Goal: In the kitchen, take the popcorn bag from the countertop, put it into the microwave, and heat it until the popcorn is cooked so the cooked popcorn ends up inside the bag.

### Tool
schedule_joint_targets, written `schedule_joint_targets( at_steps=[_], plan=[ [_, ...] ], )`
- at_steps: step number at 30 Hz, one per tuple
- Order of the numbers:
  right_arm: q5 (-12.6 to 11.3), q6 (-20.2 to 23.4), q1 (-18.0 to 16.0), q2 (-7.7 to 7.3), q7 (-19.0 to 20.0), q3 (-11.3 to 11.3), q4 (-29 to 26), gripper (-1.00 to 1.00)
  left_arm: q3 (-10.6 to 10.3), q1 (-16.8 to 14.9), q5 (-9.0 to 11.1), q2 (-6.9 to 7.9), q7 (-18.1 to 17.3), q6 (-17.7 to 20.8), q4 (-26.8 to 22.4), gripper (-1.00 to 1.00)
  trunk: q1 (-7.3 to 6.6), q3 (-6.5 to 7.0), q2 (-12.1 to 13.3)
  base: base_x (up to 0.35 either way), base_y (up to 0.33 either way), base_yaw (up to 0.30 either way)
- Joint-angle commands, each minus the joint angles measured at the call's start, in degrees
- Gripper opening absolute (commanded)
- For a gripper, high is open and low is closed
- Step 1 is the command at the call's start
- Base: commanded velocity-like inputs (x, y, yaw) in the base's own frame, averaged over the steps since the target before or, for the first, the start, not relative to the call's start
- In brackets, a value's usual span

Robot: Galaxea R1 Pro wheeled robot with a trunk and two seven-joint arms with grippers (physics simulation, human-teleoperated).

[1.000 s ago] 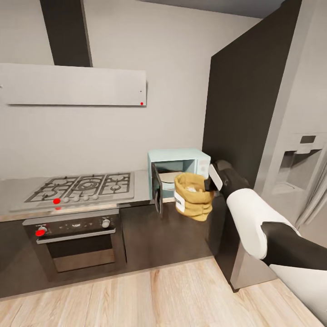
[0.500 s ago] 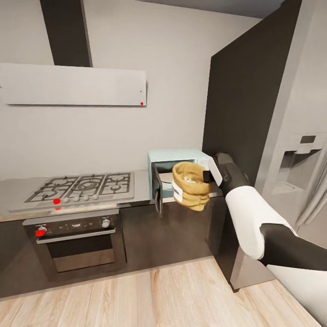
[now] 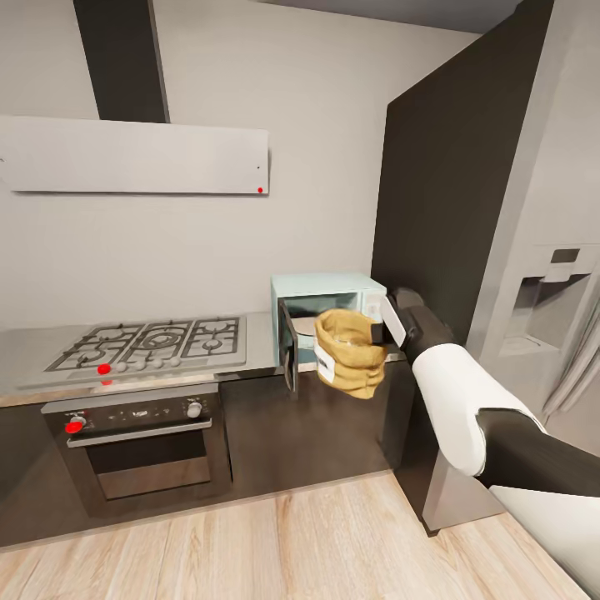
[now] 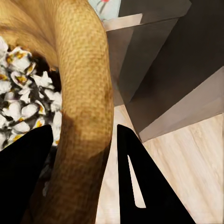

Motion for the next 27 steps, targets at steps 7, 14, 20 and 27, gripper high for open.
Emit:
schedule_joint_targets(
  at_steps=[7, 14, 20, 27],
  plan=[
    [0.3, 0.1, 0.0, -0.12, 0.0, -0.5, 4.6, -1.00, 0.0, 0.0, 0.2, -0.02, 0.1, -0.1, -0.1, 1.00, 0.01, -0.07, -0.1, 0.110, 0.000, 0.000],
    [0.3, 0.1, 0.0, -0.28, -0.1, -0.3, 4.6, -1.00, 0.0, 0.0, 0.2, -0.02, 0.1, -0.1, -0.1, 1.00, 0.01, -0.07, -0.1, 0.277, 0.000, 0.000],
    [0.3, 0.1, 0.0, 0.01, 0.0, -0.4, 4.4, -1.00, 0.0, 0.0, 0.2, -0.02, 0.1, -0.1, -0.1, 1.00, 0.01, -0.07, -0.1, 0.293, 0.000, 0.000],
    [0.3, 0.1, 0.0, 0.16, -0.1, -0.3, 4.3, -1.00, 0.0, 0.0, 0.2, -0.02, 0.1, -0.1, -0.1, 1.00, 0.01, -0.07, -0.1, 0.287, 0.000, 0.000]
  ],
)
